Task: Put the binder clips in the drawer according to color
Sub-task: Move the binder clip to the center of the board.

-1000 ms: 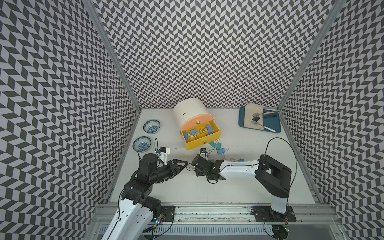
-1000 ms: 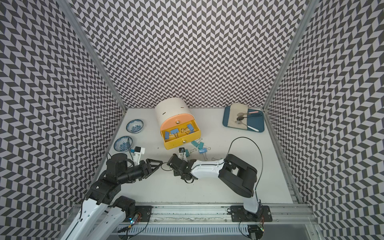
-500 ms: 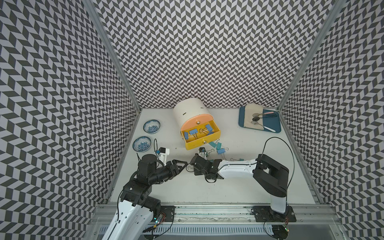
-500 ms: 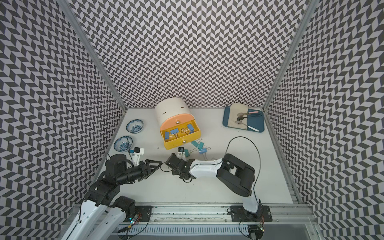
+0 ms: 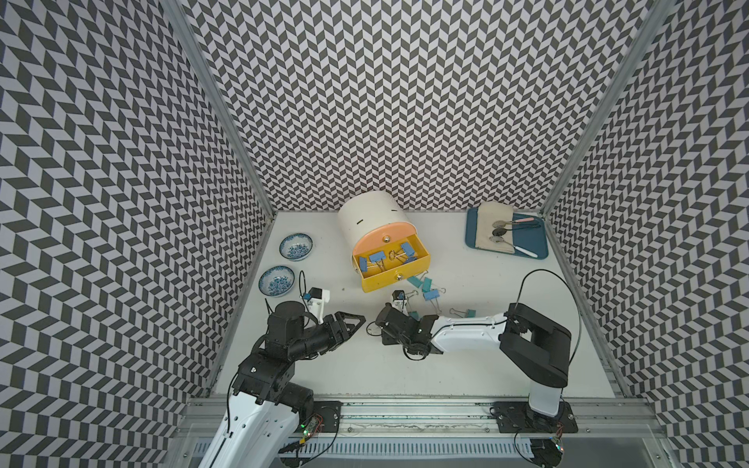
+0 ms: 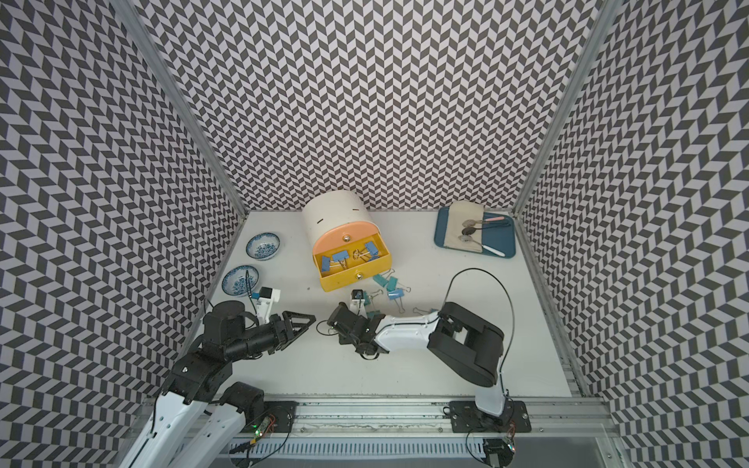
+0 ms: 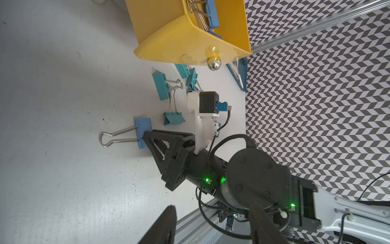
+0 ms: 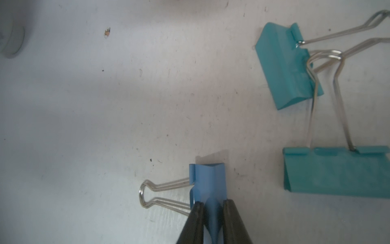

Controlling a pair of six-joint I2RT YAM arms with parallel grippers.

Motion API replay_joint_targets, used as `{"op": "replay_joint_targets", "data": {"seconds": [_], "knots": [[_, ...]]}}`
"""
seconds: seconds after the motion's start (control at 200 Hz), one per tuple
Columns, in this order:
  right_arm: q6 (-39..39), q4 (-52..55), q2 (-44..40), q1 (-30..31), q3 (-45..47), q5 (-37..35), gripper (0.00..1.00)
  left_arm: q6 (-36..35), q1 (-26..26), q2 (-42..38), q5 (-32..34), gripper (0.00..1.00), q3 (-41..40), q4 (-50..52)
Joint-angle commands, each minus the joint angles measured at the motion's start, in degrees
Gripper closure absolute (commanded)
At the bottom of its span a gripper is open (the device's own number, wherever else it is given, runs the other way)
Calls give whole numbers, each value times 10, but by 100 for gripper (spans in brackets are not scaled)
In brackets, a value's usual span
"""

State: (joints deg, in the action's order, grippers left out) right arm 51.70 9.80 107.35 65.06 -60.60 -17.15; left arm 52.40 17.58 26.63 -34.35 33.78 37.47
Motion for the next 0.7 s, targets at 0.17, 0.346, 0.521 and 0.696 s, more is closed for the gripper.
{"op": "replay_joint_targets", "data": {"seconds": [0.17, 0.346, 0.521, 0.696], "knots": [[16, 18, -54, 39, 60, -3, 82, 5, -3, -17, -1, 41, 16, -3], [39, 17, -93, 71, 91, -7, 77, 7, -3, -19, -1, 41, 16, -5], [50, 27, -104, 85, 84, -20, 65, 6, -3, -18, -2, 41, 19, -6], [40, 48, -92, 87, 46, -35, 59, 6, -3, -21, -2, 41, 25, -2]]}}
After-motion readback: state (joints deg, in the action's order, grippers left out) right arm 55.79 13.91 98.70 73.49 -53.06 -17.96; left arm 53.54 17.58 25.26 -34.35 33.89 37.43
